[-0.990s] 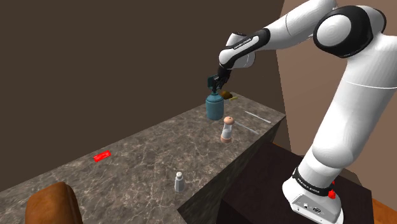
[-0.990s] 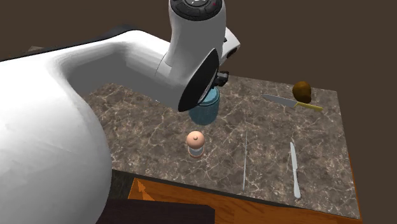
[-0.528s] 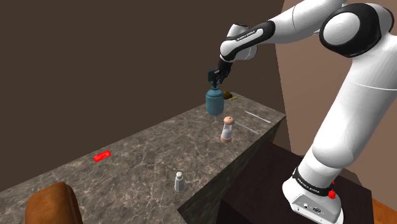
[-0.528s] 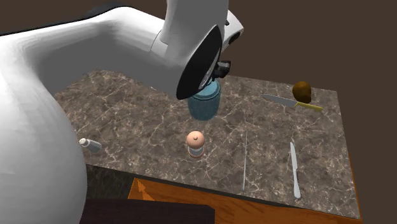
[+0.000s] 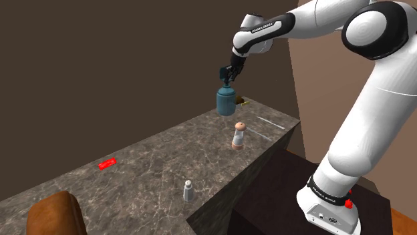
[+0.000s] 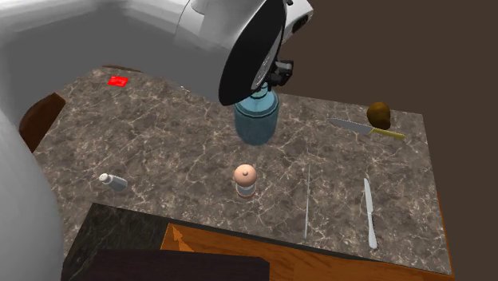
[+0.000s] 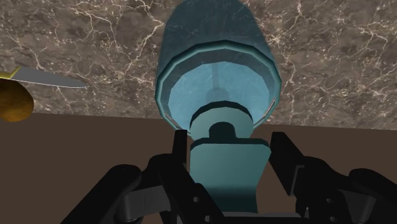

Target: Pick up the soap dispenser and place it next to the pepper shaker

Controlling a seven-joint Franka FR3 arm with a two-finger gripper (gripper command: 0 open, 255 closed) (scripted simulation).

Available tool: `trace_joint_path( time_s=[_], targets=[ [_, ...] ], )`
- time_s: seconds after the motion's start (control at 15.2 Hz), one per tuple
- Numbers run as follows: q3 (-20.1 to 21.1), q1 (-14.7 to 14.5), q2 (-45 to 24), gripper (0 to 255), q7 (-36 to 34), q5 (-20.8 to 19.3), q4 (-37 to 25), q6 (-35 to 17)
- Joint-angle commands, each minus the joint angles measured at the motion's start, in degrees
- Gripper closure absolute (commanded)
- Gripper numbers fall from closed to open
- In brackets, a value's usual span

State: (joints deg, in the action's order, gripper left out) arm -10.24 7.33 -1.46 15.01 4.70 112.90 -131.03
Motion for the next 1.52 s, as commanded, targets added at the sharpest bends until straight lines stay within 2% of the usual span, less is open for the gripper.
trace_joint_path(
  time_s=[0.0,1.45],
  targets=[
    [0.0,0.0,0.4,255,-0.3,-0.2,-1.3,1.6],
    [-0.1,0.0,1.2,255,-1.5,-1.0,-17.3,18.4]
  ],
)
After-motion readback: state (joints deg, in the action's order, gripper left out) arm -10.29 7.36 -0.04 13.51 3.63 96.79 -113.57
